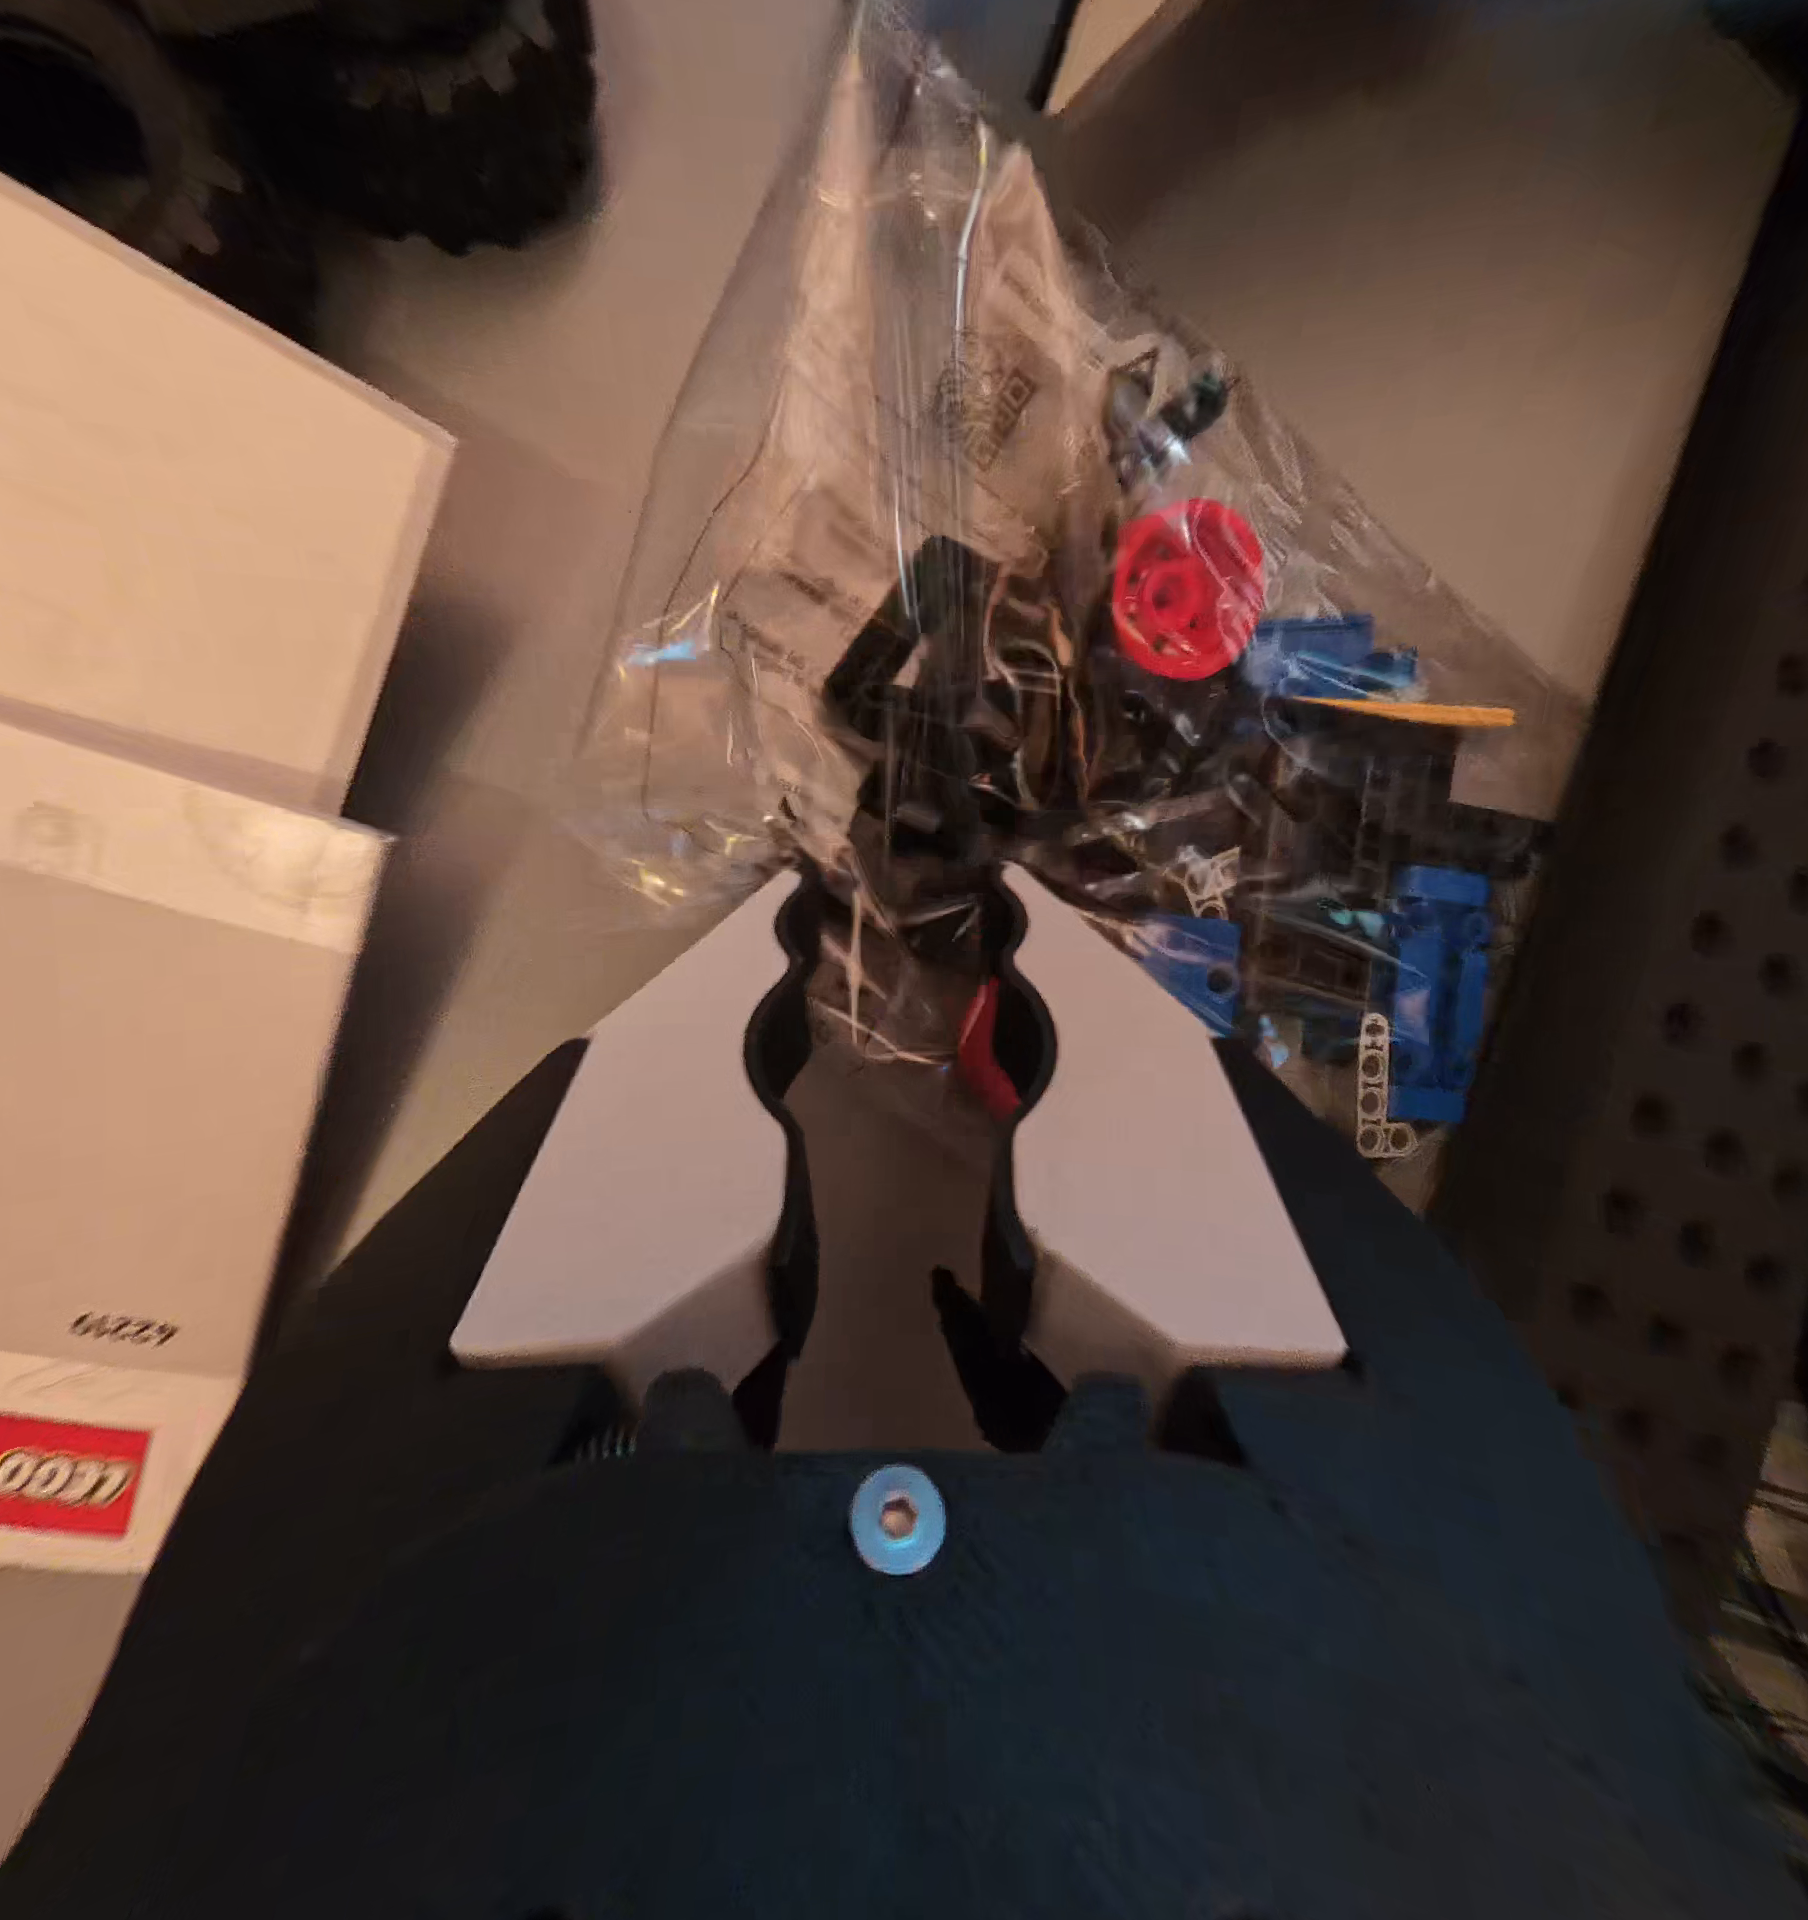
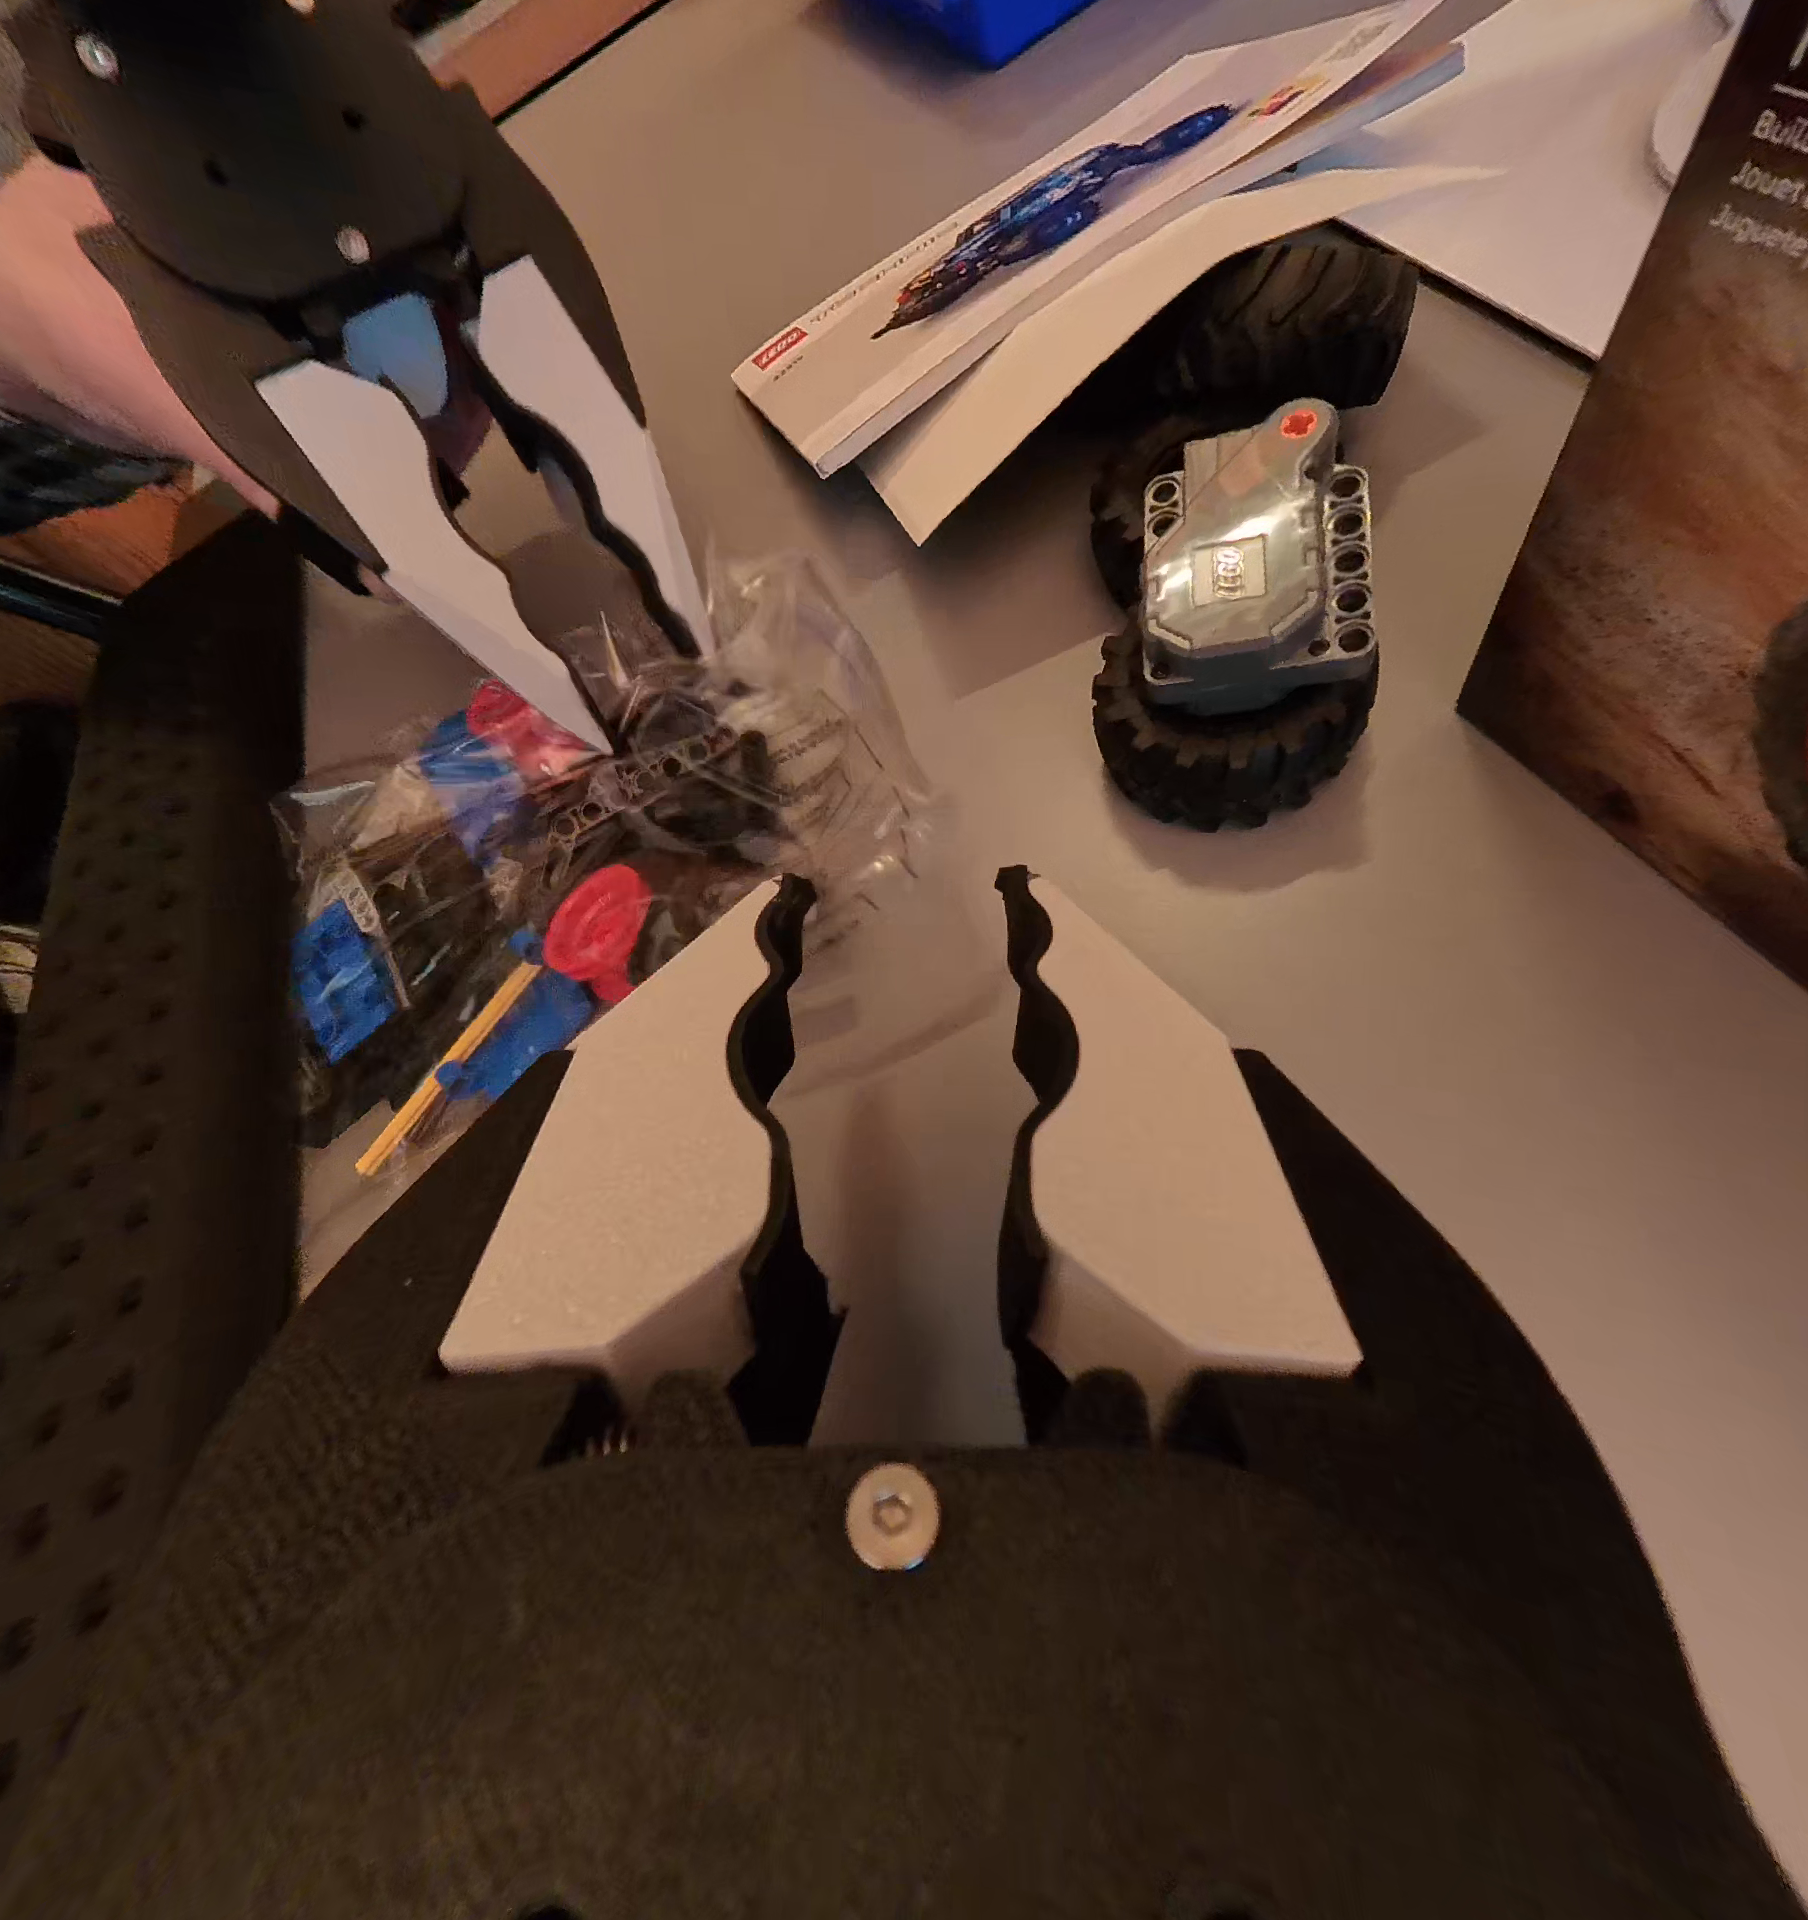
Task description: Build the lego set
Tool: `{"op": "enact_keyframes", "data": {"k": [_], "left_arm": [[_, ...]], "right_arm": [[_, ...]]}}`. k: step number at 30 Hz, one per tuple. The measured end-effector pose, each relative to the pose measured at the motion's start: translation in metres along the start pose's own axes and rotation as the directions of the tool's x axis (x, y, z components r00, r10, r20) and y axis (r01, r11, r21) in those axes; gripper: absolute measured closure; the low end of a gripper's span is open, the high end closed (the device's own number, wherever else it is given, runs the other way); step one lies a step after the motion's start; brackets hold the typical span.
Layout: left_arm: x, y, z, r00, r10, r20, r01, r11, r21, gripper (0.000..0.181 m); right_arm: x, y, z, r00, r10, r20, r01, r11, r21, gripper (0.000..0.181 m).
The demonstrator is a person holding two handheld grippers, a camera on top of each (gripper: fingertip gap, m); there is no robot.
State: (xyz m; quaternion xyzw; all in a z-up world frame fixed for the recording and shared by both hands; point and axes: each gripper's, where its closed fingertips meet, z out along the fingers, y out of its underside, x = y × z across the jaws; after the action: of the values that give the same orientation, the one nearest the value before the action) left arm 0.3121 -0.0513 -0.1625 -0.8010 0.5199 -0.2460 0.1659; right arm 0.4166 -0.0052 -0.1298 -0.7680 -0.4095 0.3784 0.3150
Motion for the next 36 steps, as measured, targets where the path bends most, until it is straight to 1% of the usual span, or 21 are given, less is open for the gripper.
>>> {"op": "enact_keyframes", "data": {"k": [3,6,8,11,13,15,18,21,24,26,29,30,32,33,34,36], "left_arm": [[0.011,-0.003,0.002,0.998,0.058,-0.018,-0.057,0.997,0.043,0.181],[0.014,-0.006,-0.001,0.993,0.116,0.017,-0.117,0.991,0.067,0.181],[0.017,-0.014,-0.011,0.992,0.123,0.029,-0.125,0.986,0.110,0.181],[0.024,-0.029,-0.036,0.990,0.136,0.049,-0.143,0.968,0.205,0.181],[0.027,-0.037,-0.057,0.990,0.130,0.060,-0.142,0.950,0.278,0.181],[0.026,-0.043,-0.079,0.989,0.121,0.083,-0.142,0.934,0.327,0.181],[0.016,-0.051,-0.116,0.973,0.123,0.196,-0.191,0.908,0.374,0.181],[0.001,-0.058,-0.160,0.947,0.103,0.305,-0.234,0.872,0.429,0.181],[-0.025,-0.065,-0.216,0.894,0.039,0.446,-0.278,0.829,0.485,0.181],[-0.046,-0.067,-0.260,0.852,-0.016,0.523,-0.306,0.796,0.523,0.181],[-0.083,-0.064,-0.322,0.808,-0.089,0.582,-0.314,0.771,0.554,0.181],[-0.098,-0.061,-0.339,0.798,-0.113,0.592,-0.304,0.773,0.557,0.181],[-0.132,-0.050,-0.365,0.761,-0.137,0.634,-0.292,0.800,0.523,0.181],[-0.150,-0.043,-0.373,0.750,-0.140,0.646,-0.279,0.818,0.502,0.181],[-0.166,-0.037,-0.377,0.761,-0.146,0.632,-0.250,0.833,0.493,0.181],[-0.204,-0.021,-0.387,0.741,-0.170,0.649,-0.205,0.864,0.460,0.181]], "right_arm": [[-0.002,-0.003,-0.002,1.000,-0.008,0.001,0.008,1.000,0.010,0.145],[-0.003,-0.005,-0.004,1.000,-0.011,0.000,0.011,1.000,0.021,0.145],[-0.002,-0.006,-0.006,1.000,-0.010,-0.002,0.010,1.000,0.029,0.146],[-0.002,-0.009,-0.009,1.000,0.001,0.004,-0.001,0.999,0.052,0.146],[-0.001,-0.009,-0.009,1.000,0.004,0.003,-0.004,0.998,0.055,0.146],[-0.001,-0.008,-0.009,1.000,0.004,0.004,-0.004,0.999,0.053,0.147],[-0.003,-0.008,-0.007,1.000,-0.006,0.012,0.005,0.999,0.050,0.147],[-0.004,-0.007,-0.005,1.000,-0.009,0.013,0.009,0.999,0.042,0.147],[-0.002,-0.005,-0.005,1.000,-0.003,0.009,0.003,0.999,0.041,0.148],[-0.001,-0.005,-0.006,1.000,0.002,0.007,-0.002,0.999,0.042,0.148],[0.001,-0.004,-0.006,1.000,0.009,0.008,-0.009,0.999,0.042,0.148],[0.001,-0.003,-0.005,1.000,0.010,0.008,-0.010,0.999,0.040,0.149],[0.002,-0.002,-0.005,1.000,0.012,0.009,-0.012,0.999,0.036,0.149],[0.002,-0.002,-0.004,1.000,0.012,0.009,-0.013,0.999,0.035,0.149],[0.002,-0.002,-0.004,1.000,0.014,0.009,-0.014,0.999,0.034,0.149],[0.004,0.000,-0.004,1.000,0.019,0.008,-0.020,0.999,0.029,0.149]]}}
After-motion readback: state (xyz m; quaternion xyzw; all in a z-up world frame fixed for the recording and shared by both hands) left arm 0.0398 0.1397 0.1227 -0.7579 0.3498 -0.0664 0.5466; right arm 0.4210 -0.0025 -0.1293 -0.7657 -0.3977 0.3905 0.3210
